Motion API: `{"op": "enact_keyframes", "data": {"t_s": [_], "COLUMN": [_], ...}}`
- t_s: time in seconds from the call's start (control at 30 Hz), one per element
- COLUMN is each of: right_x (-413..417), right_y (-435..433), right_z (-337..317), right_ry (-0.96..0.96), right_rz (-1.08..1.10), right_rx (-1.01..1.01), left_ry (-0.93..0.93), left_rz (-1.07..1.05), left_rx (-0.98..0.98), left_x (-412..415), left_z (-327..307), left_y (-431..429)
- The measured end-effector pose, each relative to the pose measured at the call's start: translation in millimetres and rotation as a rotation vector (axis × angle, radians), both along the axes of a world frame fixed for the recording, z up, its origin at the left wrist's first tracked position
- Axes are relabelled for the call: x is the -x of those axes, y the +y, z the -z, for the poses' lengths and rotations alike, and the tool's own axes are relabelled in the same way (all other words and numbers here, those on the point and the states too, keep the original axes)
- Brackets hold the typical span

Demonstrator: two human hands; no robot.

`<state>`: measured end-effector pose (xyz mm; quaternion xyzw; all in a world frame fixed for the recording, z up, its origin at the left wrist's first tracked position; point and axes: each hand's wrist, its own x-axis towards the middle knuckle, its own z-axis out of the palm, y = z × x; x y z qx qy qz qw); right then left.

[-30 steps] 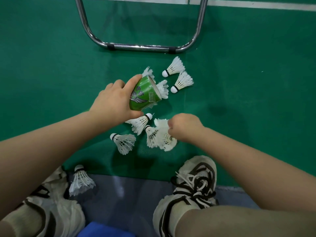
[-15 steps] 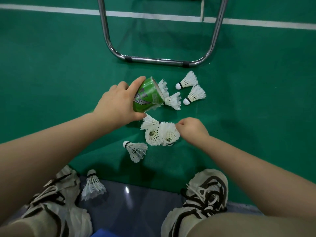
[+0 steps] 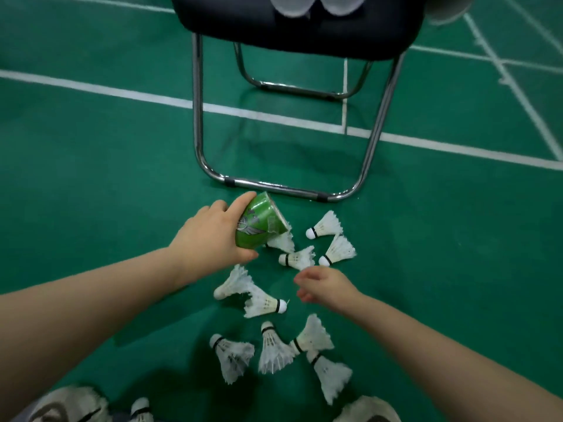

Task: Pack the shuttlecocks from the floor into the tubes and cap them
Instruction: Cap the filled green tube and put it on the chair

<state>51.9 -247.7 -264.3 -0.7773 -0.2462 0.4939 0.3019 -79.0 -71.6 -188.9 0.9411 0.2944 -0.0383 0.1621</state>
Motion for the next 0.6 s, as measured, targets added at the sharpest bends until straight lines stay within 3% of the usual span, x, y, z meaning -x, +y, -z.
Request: {"op": "enact_keyframes", "data": {"t_s": [0.2,0.33,0.6], "right_x": [-21,-29,-46], "right_y": [56,89,151], "right_z": [-76,-132,-198], "right_ry": [-0.273,-0.414,-0.573], "right_rz": [0.080,0.122,0.044], "right_rx": [-0.216,-0.409,-0.531], "left_ry": [-0.134,-0.210,-0.480], "left_rz": [-0.024,-0.011,-0.078], "left_rx": [0.200,0.182,0.142], "left_x": [-29,-47,-71], "left_z": [-27,-48,-96], "left_y": [34,55,104]}}
